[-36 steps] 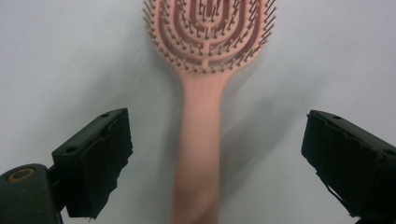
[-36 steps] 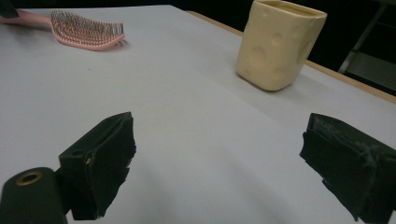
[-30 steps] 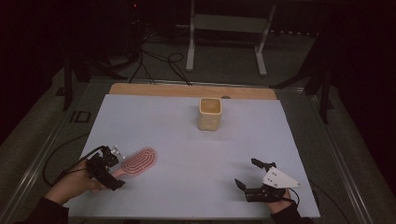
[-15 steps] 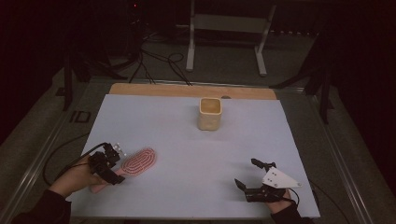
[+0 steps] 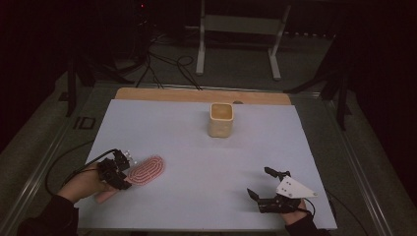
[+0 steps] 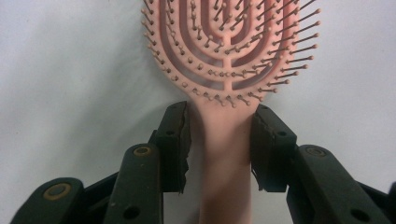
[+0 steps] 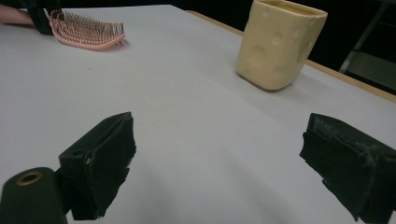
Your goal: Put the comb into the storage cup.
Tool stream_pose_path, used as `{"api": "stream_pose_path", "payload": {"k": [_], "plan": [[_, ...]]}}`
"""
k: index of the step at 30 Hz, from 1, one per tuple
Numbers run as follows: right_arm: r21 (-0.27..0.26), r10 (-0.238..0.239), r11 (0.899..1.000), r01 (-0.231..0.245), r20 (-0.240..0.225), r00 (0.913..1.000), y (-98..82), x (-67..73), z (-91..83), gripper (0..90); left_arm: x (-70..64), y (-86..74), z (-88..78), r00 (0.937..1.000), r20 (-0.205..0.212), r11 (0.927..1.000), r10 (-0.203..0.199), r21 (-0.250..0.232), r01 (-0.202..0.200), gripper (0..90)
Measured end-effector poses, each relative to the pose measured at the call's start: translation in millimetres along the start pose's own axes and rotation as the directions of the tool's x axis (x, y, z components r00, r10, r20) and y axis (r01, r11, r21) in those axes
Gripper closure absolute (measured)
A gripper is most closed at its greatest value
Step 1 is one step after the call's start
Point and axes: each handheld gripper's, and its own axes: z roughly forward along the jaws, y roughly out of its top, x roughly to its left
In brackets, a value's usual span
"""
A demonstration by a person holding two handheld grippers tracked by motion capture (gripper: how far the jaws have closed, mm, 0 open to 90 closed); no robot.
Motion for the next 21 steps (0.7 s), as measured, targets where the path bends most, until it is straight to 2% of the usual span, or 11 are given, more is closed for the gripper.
{"api": "stream_pose_path", "payload": {"k": [4, 11, 19, 21], "plan": [[0.001, 0.000, 1.000, 0.000, -0.001, 1.0000, 0.0, 0.1, 0.0, 9.3, -0.9, 1.3, 0.0, 0.9999, 0.013, 0.9999, 0.008, 0.008, -0.008, 66.6], [0.001, -0.002, 1.000, 0.002, -0.001, 1.0000, 0.0, 0.3, -0.1, 9.3, -0.8, 4.5, 0.9, 0.9999, 0.013, 0.9994, 0.002, 0.034, -0.002, 67.7], [0.001, -0.001, 1.000, 0.001, -0.001, 1.0000, -0.1, 0.2, 0.0, 9.3, -3.4, 2.4, 0.6, 0.9999, -0.004, 0.9998, -0.011, 0.015, 0.011, 69.4], [0.001, 0.000, 1.000, 0.000, -0.001, 1.0000, -0.2, 0.0, 0.1, 9.3, -3.2, 1.6, 0.0, 1.0000, -0.007, 0.9999, -0.002, 0.010, 0.002, 69.6]]}}
